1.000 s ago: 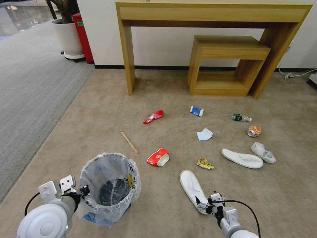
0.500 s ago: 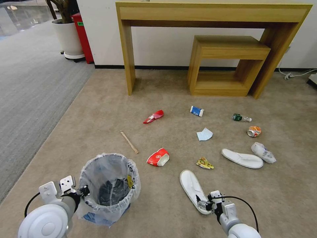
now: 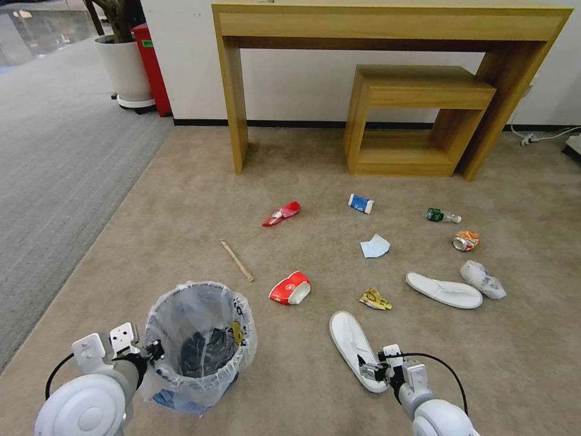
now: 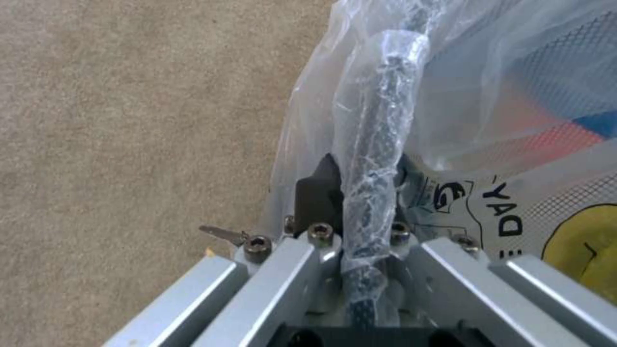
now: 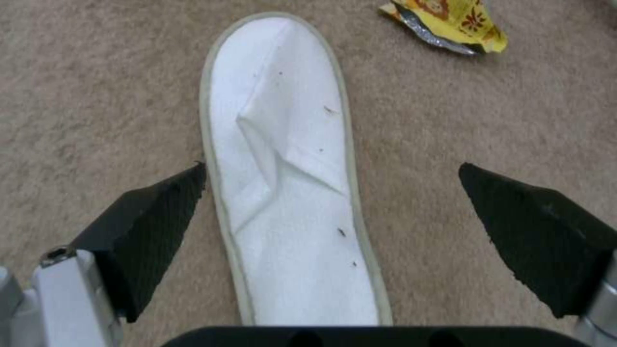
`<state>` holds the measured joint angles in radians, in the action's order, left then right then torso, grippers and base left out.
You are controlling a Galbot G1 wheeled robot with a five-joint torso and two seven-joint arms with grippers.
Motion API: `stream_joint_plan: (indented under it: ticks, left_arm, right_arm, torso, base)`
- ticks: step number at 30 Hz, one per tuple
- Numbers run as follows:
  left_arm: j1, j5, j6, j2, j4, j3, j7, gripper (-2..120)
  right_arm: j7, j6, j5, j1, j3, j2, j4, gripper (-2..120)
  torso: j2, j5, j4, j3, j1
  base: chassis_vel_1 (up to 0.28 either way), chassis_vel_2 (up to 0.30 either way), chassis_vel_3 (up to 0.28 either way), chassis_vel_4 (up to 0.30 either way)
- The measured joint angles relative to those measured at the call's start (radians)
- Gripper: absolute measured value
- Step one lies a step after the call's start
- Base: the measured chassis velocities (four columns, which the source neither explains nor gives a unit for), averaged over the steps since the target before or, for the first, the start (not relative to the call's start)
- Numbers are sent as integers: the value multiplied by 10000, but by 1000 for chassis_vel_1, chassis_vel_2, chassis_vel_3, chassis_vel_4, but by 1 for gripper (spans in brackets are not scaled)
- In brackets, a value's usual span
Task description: Pick up the trash bin and place the garbage on the floor into it.
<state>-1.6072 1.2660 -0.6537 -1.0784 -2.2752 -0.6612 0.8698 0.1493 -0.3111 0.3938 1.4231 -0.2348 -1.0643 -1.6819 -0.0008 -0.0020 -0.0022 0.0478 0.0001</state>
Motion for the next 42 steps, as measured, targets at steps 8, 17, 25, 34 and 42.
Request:
stream_joint_plan:
  ticks: [8, 17, 25, 34, 42]
  left_arm:
    - [44, -76, 7, -45, 79, 47, -11, 0]
    - [75, -91, 18, -40, 147, 40, -19, 0]
    - [101, -107, 30, -71, 191, 35, -30, 0]
    - [139, -153, 42, -118, 267, 66, -47, 0]
    - [159, -172, 59, -141, 291, 71, -53, 0]
  right_arm:
    - [2, 94, 9, -516, 283, -172, 588, 100]
    - [-12, 181, 44, -1038, 601, -466, 1278, 100]
    - [-30, 306, 0, -1342, 743, -672, 1699, 100]
    - [-66, 372, -12, -1659, 776, -720, 2013, 100]
    - [-87, 478, -23, -1869, 808, -733, 2250, 100]
  torso:
    - [0, 0, 0, 0, 0]
    - [0, 0, 0, 0, 0]
    - [0, 0, 0, 0, 0]
    - [0, 0, 0, 0, 0]
    - [0, 0, 0, -1, 0]
  base:
    - [0, 0, 0, 0]
    - [0, 0, 0, 0]
    - [0, 0, 0, 0]
    - [0, 0, 0, 0]
    - [0, 0, 0, 0]
